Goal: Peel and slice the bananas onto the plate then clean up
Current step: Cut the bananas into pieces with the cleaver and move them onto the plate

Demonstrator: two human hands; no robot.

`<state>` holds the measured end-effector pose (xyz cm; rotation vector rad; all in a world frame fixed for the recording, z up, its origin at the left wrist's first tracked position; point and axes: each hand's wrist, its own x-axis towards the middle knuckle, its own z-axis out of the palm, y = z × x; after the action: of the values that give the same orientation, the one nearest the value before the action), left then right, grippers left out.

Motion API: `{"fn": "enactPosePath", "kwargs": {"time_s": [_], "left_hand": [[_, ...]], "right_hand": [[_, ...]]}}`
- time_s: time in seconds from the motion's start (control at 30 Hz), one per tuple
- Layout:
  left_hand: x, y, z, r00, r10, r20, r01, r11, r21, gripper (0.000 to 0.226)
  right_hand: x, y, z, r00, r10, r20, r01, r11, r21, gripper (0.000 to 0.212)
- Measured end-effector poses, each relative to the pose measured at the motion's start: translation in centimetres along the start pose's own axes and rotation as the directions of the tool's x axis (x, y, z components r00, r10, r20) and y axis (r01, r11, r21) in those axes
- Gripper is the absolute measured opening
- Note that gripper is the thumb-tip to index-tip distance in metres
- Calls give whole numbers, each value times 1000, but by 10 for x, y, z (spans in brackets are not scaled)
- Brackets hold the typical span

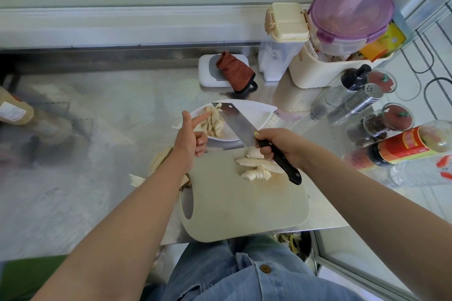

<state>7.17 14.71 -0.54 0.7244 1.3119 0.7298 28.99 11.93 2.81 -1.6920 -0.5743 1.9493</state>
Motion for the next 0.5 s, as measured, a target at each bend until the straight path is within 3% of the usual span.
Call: {"fn": "enactPosePath", "kwargs": {"time_s": [0.1, 0.17, 0.2, 0.27, 0.33, 0.4, 0.5], "left_hand": [[0, 0, 3, 978, 94, -185, -53, 974, 218, 48], [2, -4, 2, 945, 243, -219, -129, 892, 434, 42], [3, -7, 1, 917, 356, -181, -189, 786, 589, 39], [3, -11, 3, 860, 511, 8, -272, 444, 854, 35], [3, -14, 8, 834, 540, 112, -268, 219, 938, 38], [6, -14, 12, 832, 544, 107, -224, 154, 962, 39], [13, -12, 12, 830, 554, 63, -174, 149, 973, 38]], "right_hand": [[3, 8, 0, 958, -256, -131, 208, 931, -300, 13], [6, 11, 0, 919, -366, -145, 266, 849, -456, 15], [7, 12, 1, 908, -396, -141, 275, 814, -511, 16], [9, 14, 2, 899, -413, -144, 268, 781, -564, 17], [9, 16, 3, 894, -421, -153, 266, 775, -574, 17], [9, 17, 3, 890, -429, -154, 267, 765, -587, 18], [9, 16, -1, 892, -429, -142, 264, 751, -605, 18]]}}
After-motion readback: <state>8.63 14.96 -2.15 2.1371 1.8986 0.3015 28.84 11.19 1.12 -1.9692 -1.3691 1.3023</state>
